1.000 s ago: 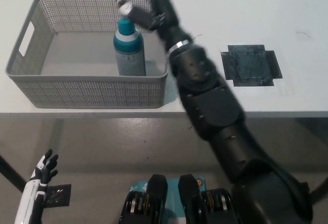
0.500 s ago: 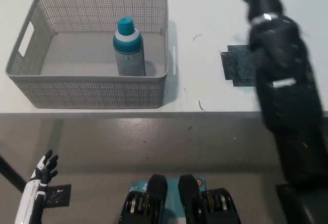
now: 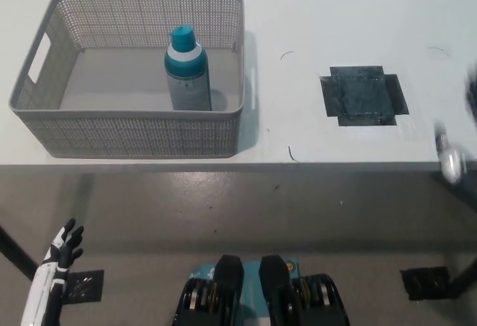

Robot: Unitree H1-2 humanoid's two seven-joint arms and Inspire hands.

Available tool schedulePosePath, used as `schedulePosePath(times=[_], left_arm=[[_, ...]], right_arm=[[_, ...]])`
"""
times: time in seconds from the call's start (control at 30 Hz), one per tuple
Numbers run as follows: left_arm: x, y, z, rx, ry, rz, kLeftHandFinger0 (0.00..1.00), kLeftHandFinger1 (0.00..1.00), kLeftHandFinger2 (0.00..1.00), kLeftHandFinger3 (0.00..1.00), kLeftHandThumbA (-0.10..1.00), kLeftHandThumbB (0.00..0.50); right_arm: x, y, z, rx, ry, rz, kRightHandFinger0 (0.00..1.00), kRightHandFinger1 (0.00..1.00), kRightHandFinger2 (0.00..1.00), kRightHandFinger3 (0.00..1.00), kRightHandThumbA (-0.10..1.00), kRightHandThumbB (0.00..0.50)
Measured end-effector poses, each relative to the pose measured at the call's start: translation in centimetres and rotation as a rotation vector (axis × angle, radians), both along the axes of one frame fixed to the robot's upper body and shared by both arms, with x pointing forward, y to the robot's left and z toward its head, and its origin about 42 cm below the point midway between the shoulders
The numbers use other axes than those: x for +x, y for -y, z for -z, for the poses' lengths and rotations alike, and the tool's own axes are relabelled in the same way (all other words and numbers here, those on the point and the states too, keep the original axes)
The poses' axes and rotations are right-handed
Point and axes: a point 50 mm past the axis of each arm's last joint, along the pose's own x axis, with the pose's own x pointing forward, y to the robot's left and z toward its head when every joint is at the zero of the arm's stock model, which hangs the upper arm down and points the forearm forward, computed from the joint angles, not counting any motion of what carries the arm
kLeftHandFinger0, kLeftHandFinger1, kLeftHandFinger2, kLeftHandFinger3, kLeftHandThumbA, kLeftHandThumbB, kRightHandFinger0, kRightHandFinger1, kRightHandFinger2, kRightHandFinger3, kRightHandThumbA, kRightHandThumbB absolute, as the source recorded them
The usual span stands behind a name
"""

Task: Use the right hand to pick up an air purifying spray and put it inside a container

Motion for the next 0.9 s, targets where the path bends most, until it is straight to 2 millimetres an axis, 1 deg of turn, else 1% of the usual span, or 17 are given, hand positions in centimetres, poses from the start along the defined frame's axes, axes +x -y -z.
schedulePosePath(times=[0.03,0.07,0.1,0.13,0.17,0.2,0.23,0.3,0.37,0.4,0.5,0.57,0.63,0.67,0.73,0.77,0.9], left_arm=[[0.0,0.0,0.0,0.0,0.0,-0.001,1.0,1.0,1.0,1.0,1.0,0.34],[-0.2,-0.1,0.1,0.001,-0.003,-0.003,1.0,1.0,1.0,1.0,1.0,0.342],[-0.3,-0.1,0.2,0.001,-0.006,-0.004,1.0,1.0,1.0,1.0,1.0,0.345],[-0.4,-0.1,0.2,0.0,-0.008,-0.005,1.0,1.0,1.0,1.0,1.0,0.357],[-0.5,-0.1,0.3,0.0,-0.01,-0.005,1.0,1.0,1.0,1.0,1.0,0.359],[-0.5,-0.1,0.3,0.0,-0.011,-0.005,1.0,1.0,1.0,1.0,1.0,0.346],[-0.5,-0.1,0.3,0.0,-0.011,-0.005,1.0,1.0,1.0,1.0,1.0,0.349],[-0.5,-0.1,0.3,-0.002,-0.009,-0.005,1.0,1.0,1.0,1.0,1.0,0.359],[-0.5,-0.2,0.2,-0.003,-0.008,-0.009,1.0,1.0,1.0,1.0,1.0,0.355],[-0.5,-0.3,0.2,-0.002,-0.007,-0.012,1.0,1.0,1.0,1.0,1.0,0.367],[-0.6,-0.8,0.2,0.002,-0.004,-0.027,1.0,1.0,1.0,1.0,1.0,0.377],[-0.7,-1.0,0.1,0.004,0.001,-0.038,1.0,1.0,1.0,1.0,1.0,0.378],[-0.7,-1.2,0.0,0.005,0.004,-0.044,1.0,1.0,1.0,1.0,1.0,0.378],[-0.7,-1.3,0.0,0.005,0.004,-0.046,1.0,1.0,1.0,1.0,1.0,0.375],[-0.7,-1.4,0.0,0.006,0.006,-0.049,1.0,1.0,1.0,1.0,1.0,0.37],[-0.8,-1.4,0.0,0.006,0.007,-0.05,1.0,1.0,1.0,1.0,1.0,0.368],[-1.2,-1.5,0.2,0.008,0.001,-0.053,1.0,1.0,1.0,1.0,1.0,0.369]], right_arm=[[-1.5,0.5,2.0,-0.003,-0.062,0.014,1.0,1.0,1.0,1.0,0.71,0.282],[-3.6,1.1,4.6,-0.007,-0.152,0.032,1.0,1.0,1.0,1.0,0.7,0.266],[-4.8,1.4,6.1,-0.007,-0.208,0.042,1.0,1.0,1.0,1.0,0.69,0.262],[-5.8,1.6,7.5,-0.005,-0.257,0.052,1.0,1.0,1.0,1.0,0.69,0.243],[-6.7,1.8,8.6,-0.004,-0.299,0.062,1.0,1.0,1.0,1.0,0.69,0.238],[-7.1,1.9,9.0,-0.005,-0.318,0.065,1.0,1.0,1.0,1.0,0.72,0.245],[-7.4,2.0,9.6,-0.009,-0.34,0.069,1.0,1.0,1.0,1.0,0.75,0.25],[-7.3,2.0,10.0,-0.013,-0.35,0.067,1.0,1.0,1.0,1.0,0.79,0.252],[-6.7,1.8,10.1,-0.017,-0.345,0.059,1.0,1.0,1.0,1.0,0.79,0.244],[-6.5,1.6,10.1,-0.017,-0.344,0.054,1.0,1.0,1.0,1.0,0.81,0.255],[-5.3,0.9,10.1,-0.019,-0.332,0.032,1.0,1.0,1.0,1.0,0.82,0.258],[-4.7,0.3,9.9,-0.016,-0.319,0.017,1.0,1.0,1.0,1.0,0.82,0.274],[-4.2,-0.1,9.7,-0.014,-0.305,0.005,1.0,1.0,1.0,1.0,0.81,0.273],[-4.0,-0.2,9.6,-0.013,-0.302,0.003,1.0,1.0,1.0,1.0,0.82,0.291],[-3.7,-0.6,9.5,-0.011,-0.292,-0.004,1.0,1.0,1.0,1.0,0.78,0.316],[-3.6,-0.7,9.5,-0.012,-0.291,-0.009,1.0,1.0,1.0,1.0,0.8,0.312],[-3.7,-1.3,9.8,-0.03,-0.302,-0.027,1.0,1.0,1.0,1.0,0.83,0.356]])
